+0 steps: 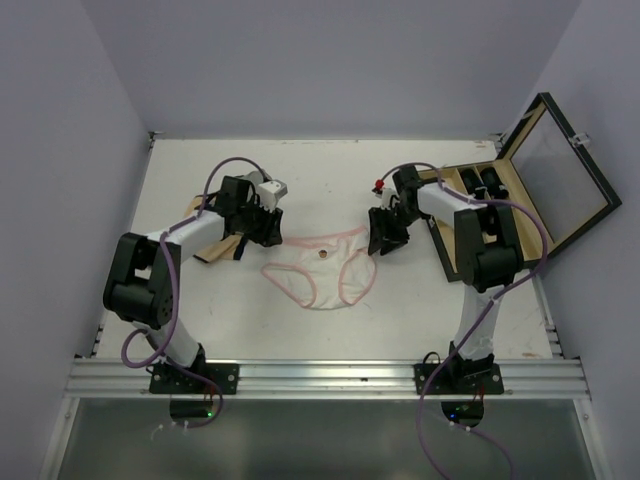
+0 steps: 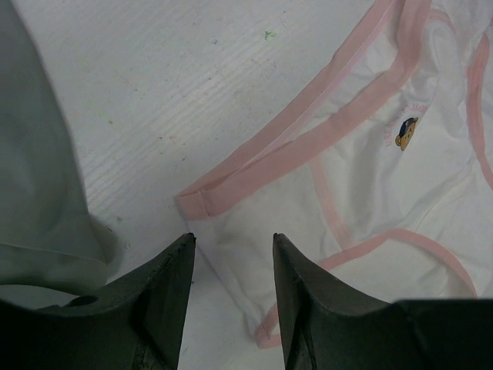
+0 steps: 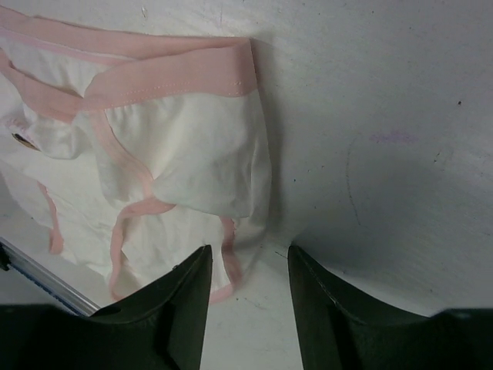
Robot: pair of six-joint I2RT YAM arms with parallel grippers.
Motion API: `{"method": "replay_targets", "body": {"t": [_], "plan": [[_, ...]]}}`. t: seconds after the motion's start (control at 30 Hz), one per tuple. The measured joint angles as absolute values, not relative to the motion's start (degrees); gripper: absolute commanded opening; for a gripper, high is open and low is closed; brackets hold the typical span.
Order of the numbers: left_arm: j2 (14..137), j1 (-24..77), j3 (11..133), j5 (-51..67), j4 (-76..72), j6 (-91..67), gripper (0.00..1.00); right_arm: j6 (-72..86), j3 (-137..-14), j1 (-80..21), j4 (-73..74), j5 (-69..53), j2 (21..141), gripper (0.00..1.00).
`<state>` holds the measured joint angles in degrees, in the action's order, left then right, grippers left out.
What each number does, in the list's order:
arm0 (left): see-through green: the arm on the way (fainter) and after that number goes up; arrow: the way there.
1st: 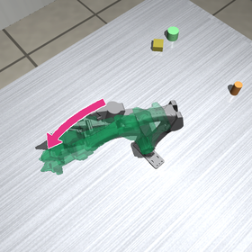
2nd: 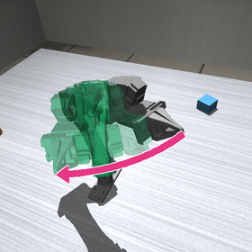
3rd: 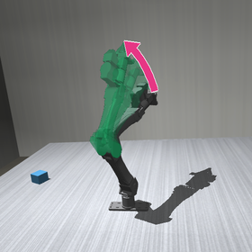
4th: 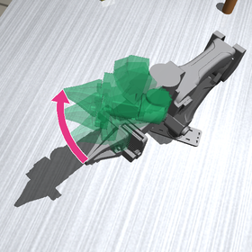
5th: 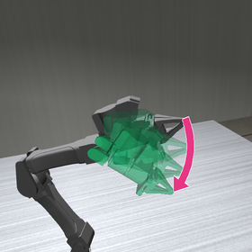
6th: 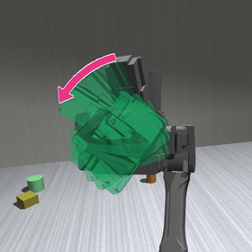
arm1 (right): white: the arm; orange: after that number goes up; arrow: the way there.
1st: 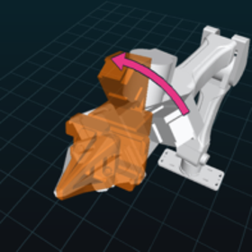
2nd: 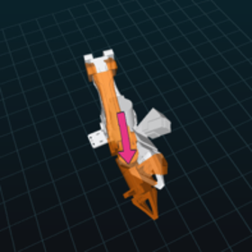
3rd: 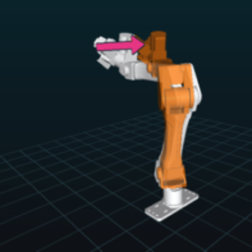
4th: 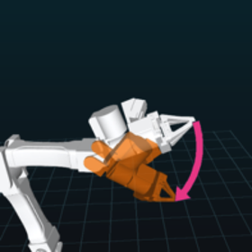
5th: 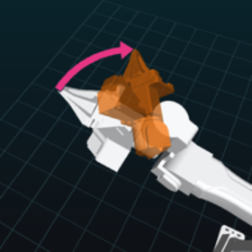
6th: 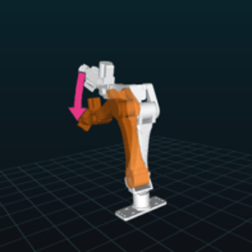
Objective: Roll the underwear
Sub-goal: Move the underwear to the center of the board
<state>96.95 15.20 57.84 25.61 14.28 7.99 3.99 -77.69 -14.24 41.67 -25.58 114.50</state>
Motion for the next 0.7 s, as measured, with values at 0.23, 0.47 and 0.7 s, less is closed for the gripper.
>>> {"method": "replay_targets", "body": {"t": [0.23,0.47,0.7], "plan": [[96.95,15.20,57.28,24.82,14.44,8.16,0.49,6.24,-79.72,-14.50,42.50,-25.61,115.07,0.45],[96.95,15.29,57.25,24.67,14.63,8.78,0.49,6.42,-80.09,-16.43,42.83,-22.20,115.15,0.22],[97.10,15.64,56.45,23.70,14.76,10.26,0.42,5.45,-80.14,-17.78,43.33,-20.99,116.44,0.00]]}}
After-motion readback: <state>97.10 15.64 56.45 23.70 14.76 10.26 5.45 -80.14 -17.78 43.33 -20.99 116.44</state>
